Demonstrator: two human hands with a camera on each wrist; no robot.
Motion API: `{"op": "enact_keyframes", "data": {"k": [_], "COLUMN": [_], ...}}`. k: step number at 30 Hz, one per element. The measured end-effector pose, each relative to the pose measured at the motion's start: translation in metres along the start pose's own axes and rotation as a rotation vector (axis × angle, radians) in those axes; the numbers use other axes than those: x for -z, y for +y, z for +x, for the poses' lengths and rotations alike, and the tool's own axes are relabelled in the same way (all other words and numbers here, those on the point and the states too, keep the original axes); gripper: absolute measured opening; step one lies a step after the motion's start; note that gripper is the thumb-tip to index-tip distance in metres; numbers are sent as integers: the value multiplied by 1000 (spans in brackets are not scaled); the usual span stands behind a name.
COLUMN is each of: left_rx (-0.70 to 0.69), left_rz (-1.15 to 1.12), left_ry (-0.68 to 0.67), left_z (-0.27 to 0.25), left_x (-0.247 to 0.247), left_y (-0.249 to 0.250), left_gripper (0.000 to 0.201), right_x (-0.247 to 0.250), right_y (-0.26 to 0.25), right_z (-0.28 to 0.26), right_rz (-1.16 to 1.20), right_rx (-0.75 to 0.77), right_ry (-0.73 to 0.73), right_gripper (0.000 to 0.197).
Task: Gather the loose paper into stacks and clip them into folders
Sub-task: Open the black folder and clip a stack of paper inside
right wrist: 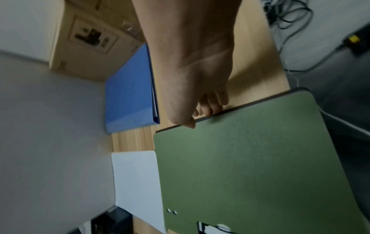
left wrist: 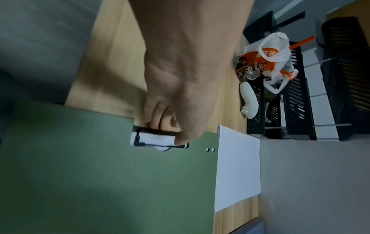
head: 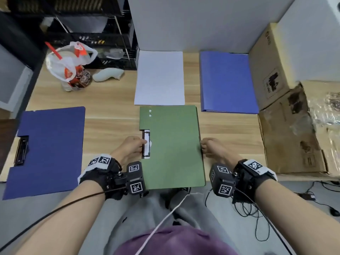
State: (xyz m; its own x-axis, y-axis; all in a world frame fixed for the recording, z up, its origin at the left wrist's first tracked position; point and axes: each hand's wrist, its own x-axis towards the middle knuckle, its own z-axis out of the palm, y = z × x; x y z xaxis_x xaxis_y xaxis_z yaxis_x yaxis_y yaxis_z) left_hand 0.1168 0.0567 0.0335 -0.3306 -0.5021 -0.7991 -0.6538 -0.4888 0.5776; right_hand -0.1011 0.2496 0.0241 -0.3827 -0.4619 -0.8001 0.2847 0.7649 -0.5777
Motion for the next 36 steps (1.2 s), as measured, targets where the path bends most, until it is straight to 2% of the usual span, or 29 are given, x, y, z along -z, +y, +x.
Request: {"op": "enact_keyframes", "data": {"k": [1, 2, 4, 6, 9, 12, 16, 17, 18, 20, 21, 23, 25, 29, 30, 33, 34, 36], "left_rx": [11, 27, 38, 15, -85, -176, -268, -279, -287, -310, -322, -347, -357, -366, -362, -328, -316, -295], "left_rz": [-23, -38, -31, -33, -83, -119, -201, -219, -233, -254, -249, -225, -190, -119, -108, -96, -84, -57], "left_ry": [7, 5, -28, -37, 36, 111, 151, 154, 156, 129, 111, 67, 21, -26, -33, -66, -80, -111], "left_z": [-4, -6, -7, -9, -19, -23, -15, -12, -7, 4, 10, 20, 30, 45, 47, 55, 58, 61], "left_x": [-3, -4, -2, 3, 9, 11, -7, -15, -26, -48, -61, -88, -117, -169, -178, -202, -208, -217], "left_y": [1, 1, -6, -15, -12, 10, 58, 72, 86, 110, 122, 142, 158, 178, 180, 185, 186, 186], "left_gripper": [10, 12, 8, 13, 16, 14, 13, 12, 11, 9, 9, 9, 9, 11, 12, 34, 36, 28], "right_x": [1, 4, 7, 7, 5, 10, 31, 39, 49, 71, 82, 100, 112, 117, 117, 116, 115, 115], "right_y": [-3, -3, -3, -5, -10, -13, -29, -32, -34, -28, -23, -12, 2, 28, 33, 40, 38, 29], "right_z": [1, 4, 11, 15, 15, 13, 5, 2, -1, -3, -6, -11, -17, -20, -19, -11, -6, 5], "right_rz": [-4, -1, 28, 38, -9, -44, 184, 245, 285, 366, 435, 635, 885, 1214, 1253, 1284, 1278, 1267], "right_rx": [-8, -26, -71, -115, -131, -91, -56, -54, -50, -54, -48, -25, -20, -101, -117, -90, -85, -68], "right_ry": [-24, -42, -101, -161, -235, -339, -364, -378, -380, -343, -306, -225, -149, -16, -3, -19, -12, 7], "right_gripper": [15, 21, 25, 21, 19, 34, 26, 32, 46, 70, 69, 44, 29, 23, 23, 26, 30, 29]}}
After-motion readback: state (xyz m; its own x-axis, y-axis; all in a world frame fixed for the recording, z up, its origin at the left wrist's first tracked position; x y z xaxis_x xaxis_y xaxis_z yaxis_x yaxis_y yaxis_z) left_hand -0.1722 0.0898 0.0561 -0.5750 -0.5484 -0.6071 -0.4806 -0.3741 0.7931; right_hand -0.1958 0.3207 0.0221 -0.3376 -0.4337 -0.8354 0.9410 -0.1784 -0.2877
